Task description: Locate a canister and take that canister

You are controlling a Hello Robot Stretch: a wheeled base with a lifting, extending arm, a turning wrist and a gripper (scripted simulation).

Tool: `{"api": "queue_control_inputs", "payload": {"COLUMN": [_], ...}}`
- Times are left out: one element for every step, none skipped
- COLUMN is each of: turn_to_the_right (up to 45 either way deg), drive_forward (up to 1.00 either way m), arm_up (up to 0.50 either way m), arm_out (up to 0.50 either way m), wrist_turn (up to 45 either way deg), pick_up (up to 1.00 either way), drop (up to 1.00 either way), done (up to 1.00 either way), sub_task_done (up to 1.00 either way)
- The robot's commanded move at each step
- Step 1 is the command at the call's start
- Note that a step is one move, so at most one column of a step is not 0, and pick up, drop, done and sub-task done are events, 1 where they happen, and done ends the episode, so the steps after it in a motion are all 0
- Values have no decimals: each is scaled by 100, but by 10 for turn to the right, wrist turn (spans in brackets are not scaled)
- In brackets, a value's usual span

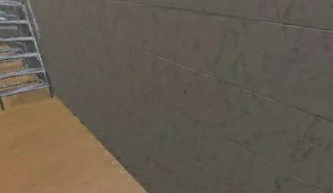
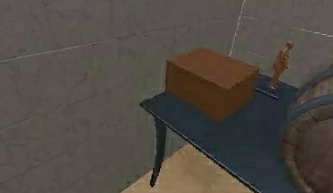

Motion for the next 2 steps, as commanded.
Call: {"api": "queue_control_inputs", "payload": {"turn_to_the_right": [-450, -300], "drive_forward": [0, 0], "arm_up": [0, 0], "arm_out": [0, 0], "wrist_turn": [0, 0], "pick_up": [0, 0], "drop": [0, 0], "done": [0, 0], "sub_task_done": [0, 0]}}
